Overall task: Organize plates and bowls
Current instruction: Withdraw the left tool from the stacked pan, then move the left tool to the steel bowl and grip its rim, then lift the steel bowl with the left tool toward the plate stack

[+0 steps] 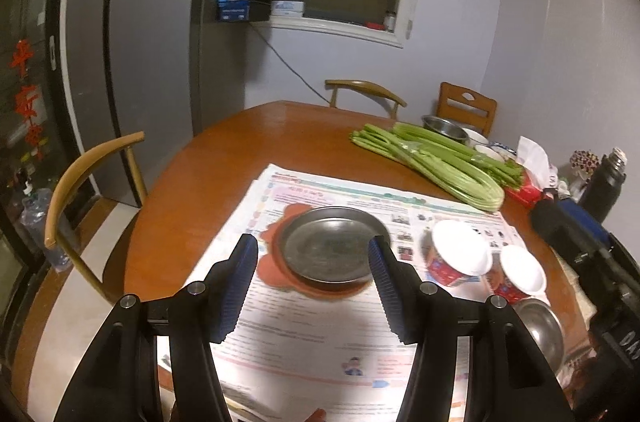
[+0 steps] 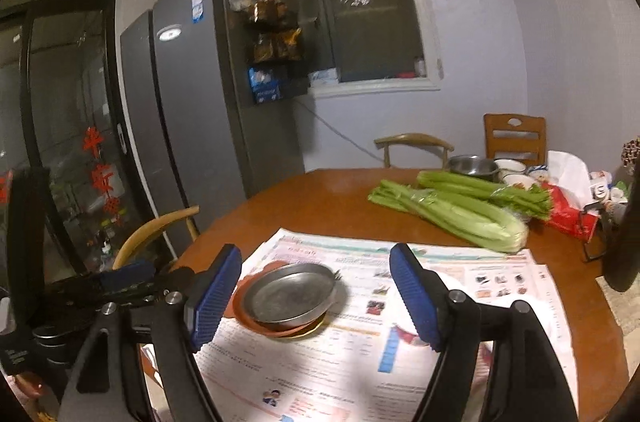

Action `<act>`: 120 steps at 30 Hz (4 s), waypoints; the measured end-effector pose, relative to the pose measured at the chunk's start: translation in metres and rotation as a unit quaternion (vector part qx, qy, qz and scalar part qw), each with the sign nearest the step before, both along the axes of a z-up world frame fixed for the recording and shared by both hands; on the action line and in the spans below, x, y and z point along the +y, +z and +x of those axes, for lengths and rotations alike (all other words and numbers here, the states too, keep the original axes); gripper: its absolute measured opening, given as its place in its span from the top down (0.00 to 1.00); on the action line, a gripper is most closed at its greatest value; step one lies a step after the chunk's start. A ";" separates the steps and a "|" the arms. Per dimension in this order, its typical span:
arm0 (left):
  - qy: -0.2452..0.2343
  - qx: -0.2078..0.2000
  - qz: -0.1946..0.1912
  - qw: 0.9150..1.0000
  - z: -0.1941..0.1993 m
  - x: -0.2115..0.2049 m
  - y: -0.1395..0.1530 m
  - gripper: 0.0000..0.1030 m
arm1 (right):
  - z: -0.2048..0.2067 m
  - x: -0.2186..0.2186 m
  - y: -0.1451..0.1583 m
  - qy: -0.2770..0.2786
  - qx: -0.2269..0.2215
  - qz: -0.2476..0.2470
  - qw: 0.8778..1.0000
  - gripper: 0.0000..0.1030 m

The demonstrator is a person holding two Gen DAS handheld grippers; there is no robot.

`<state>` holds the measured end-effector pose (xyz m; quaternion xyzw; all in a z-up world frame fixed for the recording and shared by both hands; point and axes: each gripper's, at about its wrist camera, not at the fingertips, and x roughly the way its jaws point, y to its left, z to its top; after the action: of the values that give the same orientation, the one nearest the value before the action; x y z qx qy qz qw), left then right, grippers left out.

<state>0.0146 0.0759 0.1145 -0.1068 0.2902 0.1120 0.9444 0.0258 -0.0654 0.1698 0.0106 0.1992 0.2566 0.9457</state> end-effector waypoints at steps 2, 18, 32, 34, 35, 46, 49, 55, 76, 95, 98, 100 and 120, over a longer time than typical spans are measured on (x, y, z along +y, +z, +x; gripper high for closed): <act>-0.007 -0.002 -0.001 1.000 0.001 -0.007 0.003 0.42 | -0.003 -0.014 0.005 -0.004 -0.007 0.013 1.000 0.23; -0.073 -0.012 -0.016 0.997 0.016 -0.074 0.018 0.43 | -0.030 -0.090 0.028 -0.056 -0.076 0.018 0.995 0.15; -0.109 0.022 -0.007 0.994 0.050 -0.136 0.005 0.43 | -0.008 -0.179 0.015 -0.079 -0.035 0.065 0.994 0.13; -0.112 0.025 -0.004 0.993 0.054 -0.145 0.004 0.43 | -0.003 -0.190 0.008 -0.080 -0.027 0.071 0.994 0.12; -0.115 0.027 -0.003 0.993 0.055 -0.147 0.003 0.43 | -0.002 -0.195 0.005 -0.086 -0.027 0.071 0.993 0.12; -0.164 0.054 0.004 0.985 0.065 -0.186 -0.020 0.43 | 0.011 -0.243 -0.025 -0.158 0.006 0.055 0.986 0.12; -0.177 0.066 0.004 0.982 0.066 -0.193 -0.031 0.43 | 0.013 -0.251 -0.030 -0.159 0.025 0.060 0.985 0.12; -0.202 0.089 0.001 0.975 0.068 -0.204 -0.052 0.43 | 0.016 -0.252 -0.046 -0.168 0.074 0.033 0.982 0.12; -0.254 0.177 -0.007 0.951 0.082 -0.249 -0.121 0.43 | 0.013 -0.237 -0.127 -0.151 0.175 -0.077 0.970 0.16; -0.260 0.203 -0.005 0.944 0.096 -0.252 -0.142 0.43 | 0.025 -0.209 -0.162 -0.132 0.203 -0.130 0.962 0.39; -0.266 0.213 -0.011 0.940 0.097 -0.254 -0.147 0.43 | 0.022 -0.204 -0.163 -0.126 0.198 -0.136 0.963 0.39; -0.271 0.221 -0.013 0.937 0.098 -0.257 -0.152 0.43 | 0.021 -0.201 -0.164 -0.121 0.197 -0.142 0.963 0.40; -0.255 0.206 -0.035 0.944 0.094 -0.240 -0.144 0.45 | 0.021 -0.172 -0.156 -0.079 0.207 -0.129 0.967 0.42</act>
<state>0.1090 -0.1641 -0.0294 -0.0369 0.4997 -0.1235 0.8565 0.0467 -0.2379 0.0140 -0.0429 0.4205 0.1453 0.8945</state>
